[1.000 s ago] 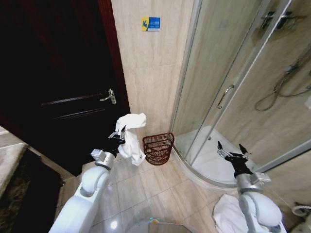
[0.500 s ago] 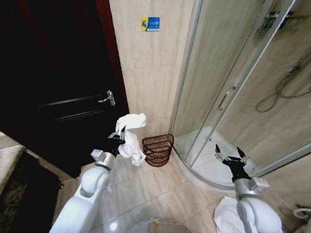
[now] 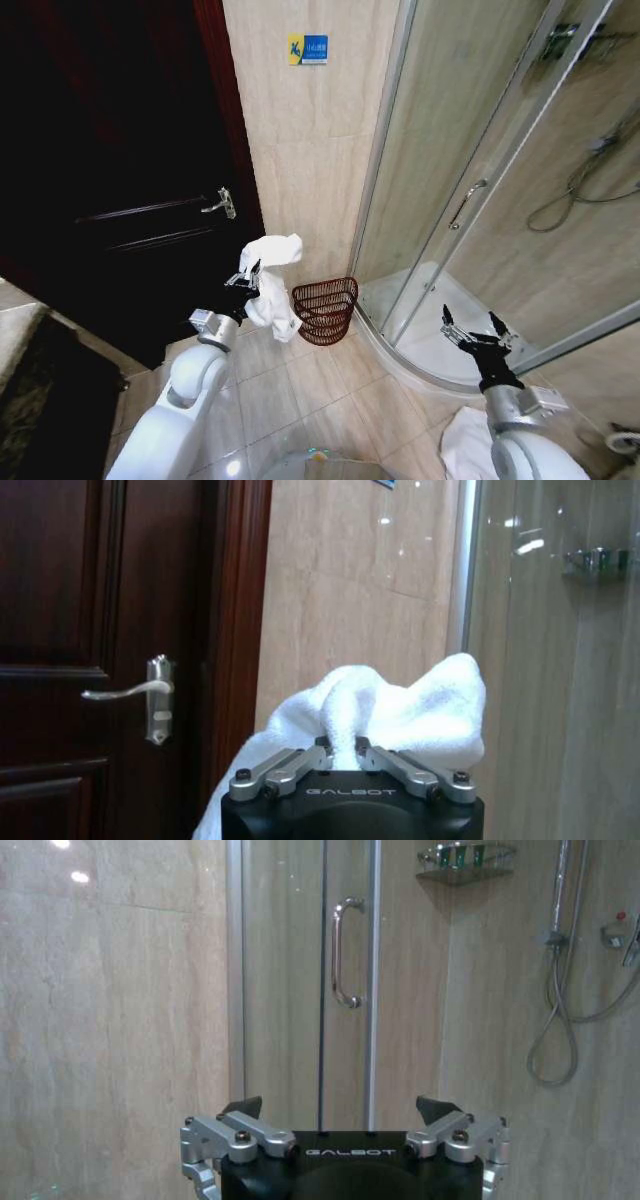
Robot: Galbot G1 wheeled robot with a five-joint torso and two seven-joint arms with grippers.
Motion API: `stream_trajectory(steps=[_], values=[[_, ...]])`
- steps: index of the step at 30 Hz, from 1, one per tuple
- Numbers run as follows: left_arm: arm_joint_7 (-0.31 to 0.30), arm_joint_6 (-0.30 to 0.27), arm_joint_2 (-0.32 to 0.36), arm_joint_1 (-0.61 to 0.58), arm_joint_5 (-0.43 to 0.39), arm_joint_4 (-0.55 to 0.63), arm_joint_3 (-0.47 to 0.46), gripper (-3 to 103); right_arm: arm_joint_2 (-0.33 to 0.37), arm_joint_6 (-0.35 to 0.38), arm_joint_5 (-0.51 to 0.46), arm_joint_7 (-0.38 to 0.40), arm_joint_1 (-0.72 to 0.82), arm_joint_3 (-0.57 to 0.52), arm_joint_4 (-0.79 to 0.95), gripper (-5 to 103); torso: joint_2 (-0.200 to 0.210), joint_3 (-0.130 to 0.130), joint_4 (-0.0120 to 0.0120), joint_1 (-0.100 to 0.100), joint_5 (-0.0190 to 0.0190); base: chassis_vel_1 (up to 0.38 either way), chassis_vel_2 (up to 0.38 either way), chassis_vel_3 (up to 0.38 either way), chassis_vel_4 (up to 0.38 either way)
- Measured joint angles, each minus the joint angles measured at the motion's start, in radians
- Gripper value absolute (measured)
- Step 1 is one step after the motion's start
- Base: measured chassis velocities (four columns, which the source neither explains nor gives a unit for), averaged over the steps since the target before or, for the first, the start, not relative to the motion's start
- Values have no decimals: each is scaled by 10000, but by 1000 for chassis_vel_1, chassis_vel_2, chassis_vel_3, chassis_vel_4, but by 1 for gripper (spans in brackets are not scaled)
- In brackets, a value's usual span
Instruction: Discard the used towel into the hamper.
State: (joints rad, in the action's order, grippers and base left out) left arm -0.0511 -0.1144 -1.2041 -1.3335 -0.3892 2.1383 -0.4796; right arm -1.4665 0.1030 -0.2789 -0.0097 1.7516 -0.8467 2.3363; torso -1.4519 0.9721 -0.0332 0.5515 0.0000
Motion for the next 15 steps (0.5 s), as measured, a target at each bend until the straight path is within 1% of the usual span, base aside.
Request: stream_trajectory(steps=[15], values=[[44, 8, 52, 173, -10, -265, 66, 4, -19, -56, 22, -5, -72, -39, -59, 100, 0, 0, 0, 0, 0, 0, 0, 0, 0]])
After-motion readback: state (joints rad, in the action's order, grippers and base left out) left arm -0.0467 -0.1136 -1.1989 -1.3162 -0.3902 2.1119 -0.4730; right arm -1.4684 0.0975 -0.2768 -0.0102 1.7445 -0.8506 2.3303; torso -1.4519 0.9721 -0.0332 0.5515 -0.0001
